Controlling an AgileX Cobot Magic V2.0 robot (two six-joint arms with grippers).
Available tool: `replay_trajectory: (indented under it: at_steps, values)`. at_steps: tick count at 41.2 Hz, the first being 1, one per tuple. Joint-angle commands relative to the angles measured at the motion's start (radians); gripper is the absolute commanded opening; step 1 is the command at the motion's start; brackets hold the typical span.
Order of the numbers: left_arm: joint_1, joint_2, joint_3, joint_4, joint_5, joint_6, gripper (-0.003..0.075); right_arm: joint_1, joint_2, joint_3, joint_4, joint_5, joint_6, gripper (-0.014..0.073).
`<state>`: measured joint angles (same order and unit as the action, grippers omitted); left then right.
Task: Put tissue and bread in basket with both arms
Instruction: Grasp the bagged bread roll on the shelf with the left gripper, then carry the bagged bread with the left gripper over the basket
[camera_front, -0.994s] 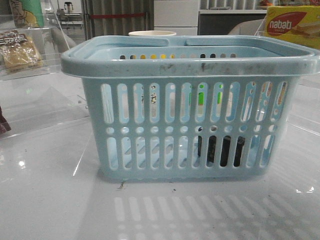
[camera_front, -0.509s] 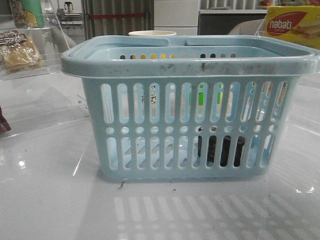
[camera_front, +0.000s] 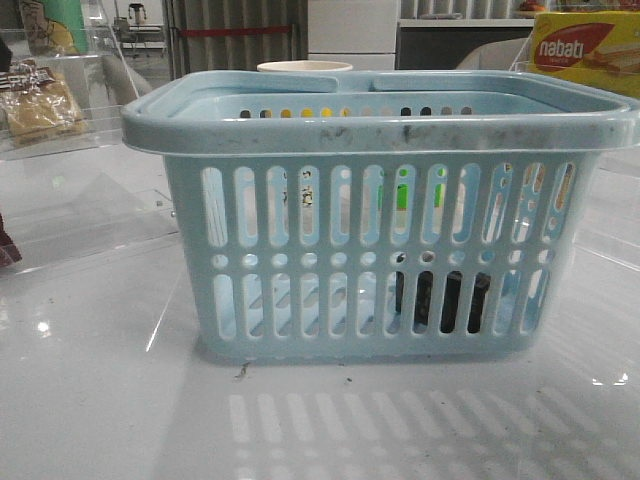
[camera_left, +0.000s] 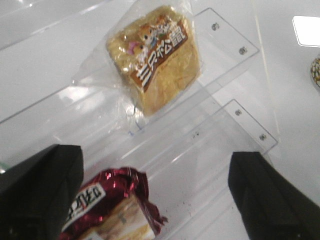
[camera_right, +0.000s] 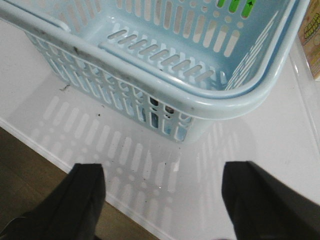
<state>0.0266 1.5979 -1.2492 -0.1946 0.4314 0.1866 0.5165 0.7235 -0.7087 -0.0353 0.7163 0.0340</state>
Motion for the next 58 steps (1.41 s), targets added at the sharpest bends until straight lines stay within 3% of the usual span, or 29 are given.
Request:
replay_trajectory:
  at_steps: [1, 19, 28, 45, 58]
  values:
    - [0.008, 0.038, -0.094, -0.016, -0.094, -0.006, 0.0634, -0.002, -0.006, -0.025, -0.017, -0.060, 0.002, 0.0591]
    - [0.004, 0.255, -0.226, -0.028, -0.292, -0.006, 0.0634, -0.002, -0.006, -0.025, -0.017, -0.060, 0.002, 0.0591]
    - [0.004, 0.288, -0.226, -0.035, -0.308, -0.006, 0.0627, -0.002, -0.006, -0.025, -0.017, -0.060, 0.002, 0.0591]
    - [0.004, 0.290, -0.226, -0.035, -0.309, -0.006, 0.0319, -0.002, -0.006, -0.025, -0.017, -0.060, 0.002, 0.0591]
    - [0.004, 0.266, -0.229, -0.035, -0.264, -0.006, 0.0138, -0.002, -0.006, -0.025, -0.017, -0.060, 0.002, 0.0591]
